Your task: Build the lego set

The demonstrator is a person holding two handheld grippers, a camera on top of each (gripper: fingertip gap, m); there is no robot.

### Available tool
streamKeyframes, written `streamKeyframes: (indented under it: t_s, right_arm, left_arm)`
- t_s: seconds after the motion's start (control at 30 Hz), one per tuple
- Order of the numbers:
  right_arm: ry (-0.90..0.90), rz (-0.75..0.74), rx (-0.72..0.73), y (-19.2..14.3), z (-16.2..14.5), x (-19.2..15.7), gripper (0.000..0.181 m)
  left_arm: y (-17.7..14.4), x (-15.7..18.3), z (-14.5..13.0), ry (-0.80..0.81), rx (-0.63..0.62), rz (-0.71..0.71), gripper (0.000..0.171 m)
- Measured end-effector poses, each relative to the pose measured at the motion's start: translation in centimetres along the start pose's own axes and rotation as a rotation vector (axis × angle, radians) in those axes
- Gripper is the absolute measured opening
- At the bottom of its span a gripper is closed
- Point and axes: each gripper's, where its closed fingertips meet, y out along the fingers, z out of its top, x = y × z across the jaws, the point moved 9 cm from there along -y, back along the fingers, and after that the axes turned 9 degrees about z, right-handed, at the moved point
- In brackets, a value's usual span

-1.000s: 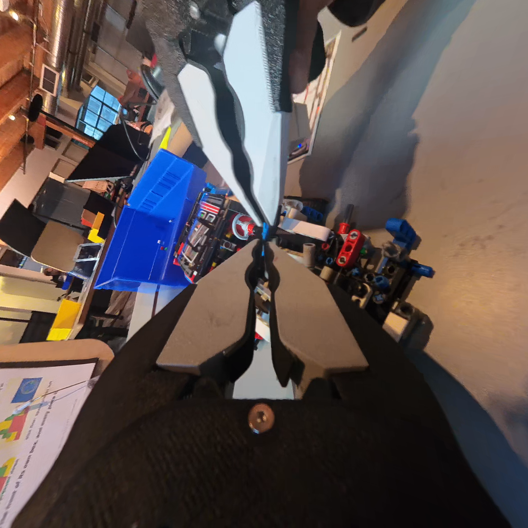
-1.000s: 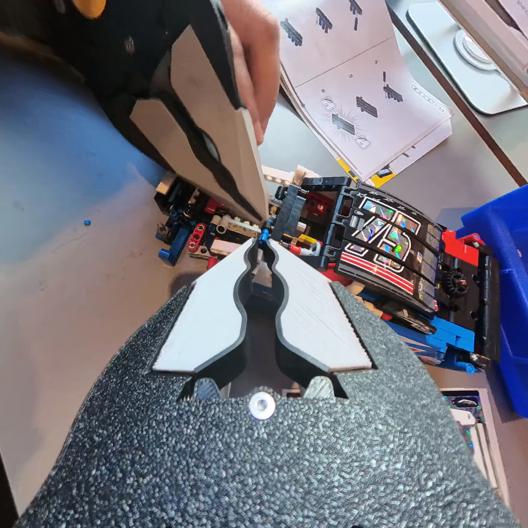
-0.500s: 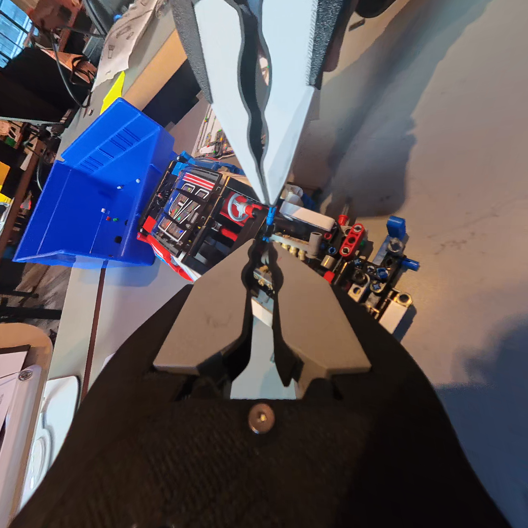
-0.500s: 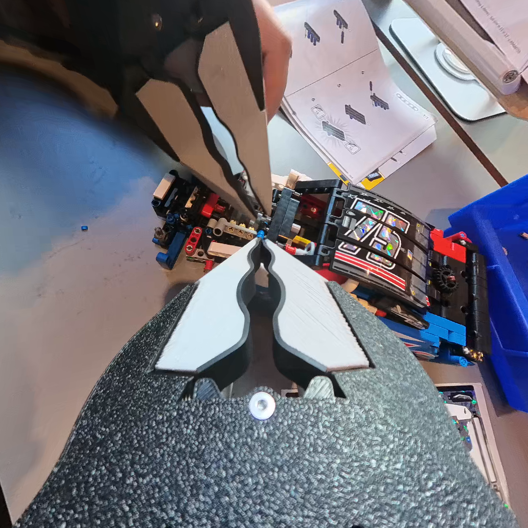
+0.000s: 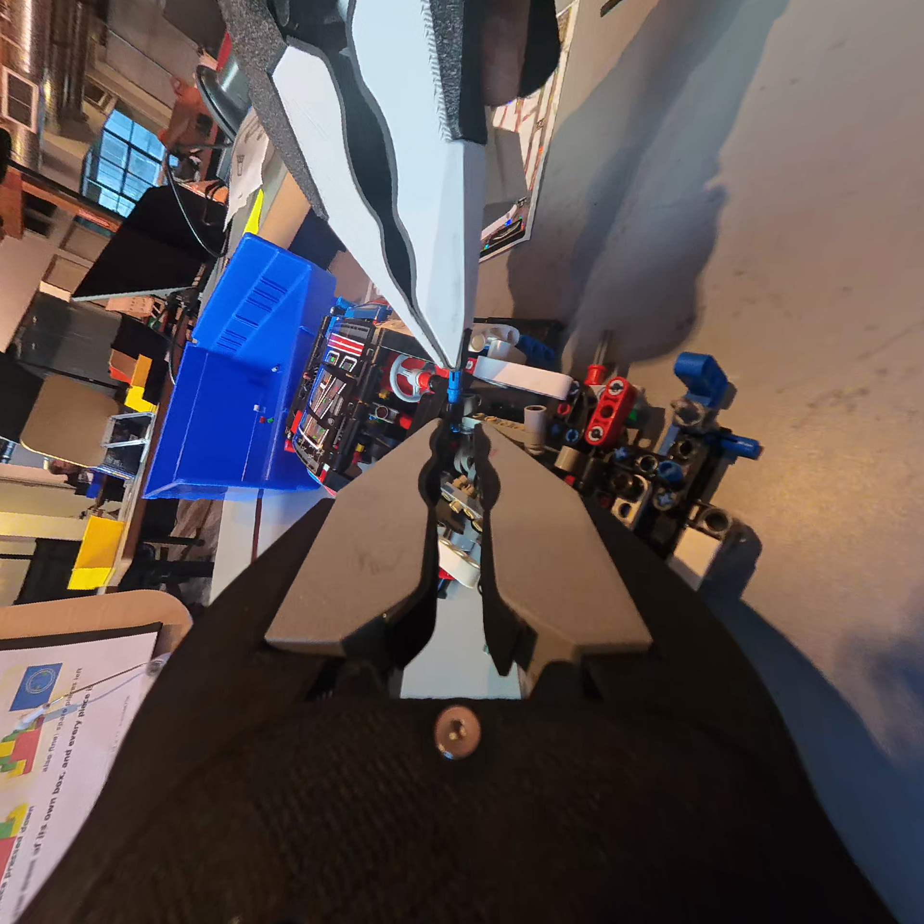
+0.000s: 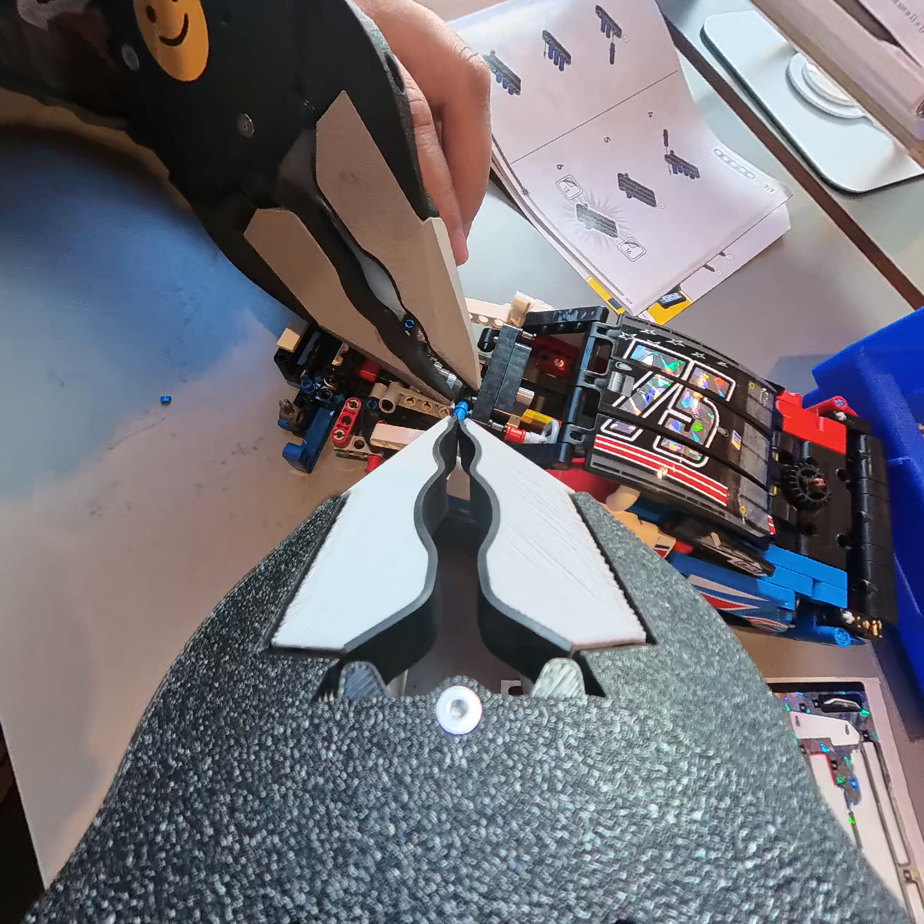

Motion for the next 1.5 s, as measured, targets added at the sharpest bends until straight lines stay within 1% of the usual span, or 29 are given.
streamKeyframes:
  t_s: [0.17,0.33,0.47,0.6,0.83,0.93,1.0,1.17,1.5]
  right_arm:
    - [0.021,0.016,0.017,0.0,-0.2,0.2,0.000]
    - [-0.007,0.007,-0.026,0.3,-0.6,0.1,0.000]
    - [-0.022,-0.007,-0.024,0.3,-0.6,0.0,0.000]
    - [-0.020,-0.003,-0.026,0.1,-0.6,0.1,0.000]
    - [-0.038,-0.007,-0.025,0.2,-0.7,0.1,0.000]
    - [-0.038,-0.009,-0.024,0.2,-0.7,0.0,0.000]
    - [-0.033,-0.006,-0.020,0.2,-0.7,0.0,0.000]
    - [-0.013,0.011,-0.008,0.2,-0.7,0.1,0.000]
    - [0.002,0.024,0.007,0.4,-0.7,0.4,0.000]
  left_arm:
    - [0.1,0.3,0.1,0.101,0.000,0.074,0.002]
    - [0.2,0.7,0.2,0.205,0.004,0.155,0.003]
    - [0.2,0.6,0.2,0.180,0.009,0.147,0.003]
    - [0.2,0.8,0.3,0.224,0.013,0.165,0.005]
    - [0.2,0.9,0.4,0.278,0.022,0.158,0.003]
    - [-0.2,1.0,0.6,0.269,0.045,0.128,0.009]
    - [-0.2,0.9,0.7,0.275,0.038,0.131,0.010]
    - [0.3,1.0,0.8,0.304,0.031,0.145,0.005]
    - [0.3,0.8,0.9,0.331,0.018,0.125,0.005]
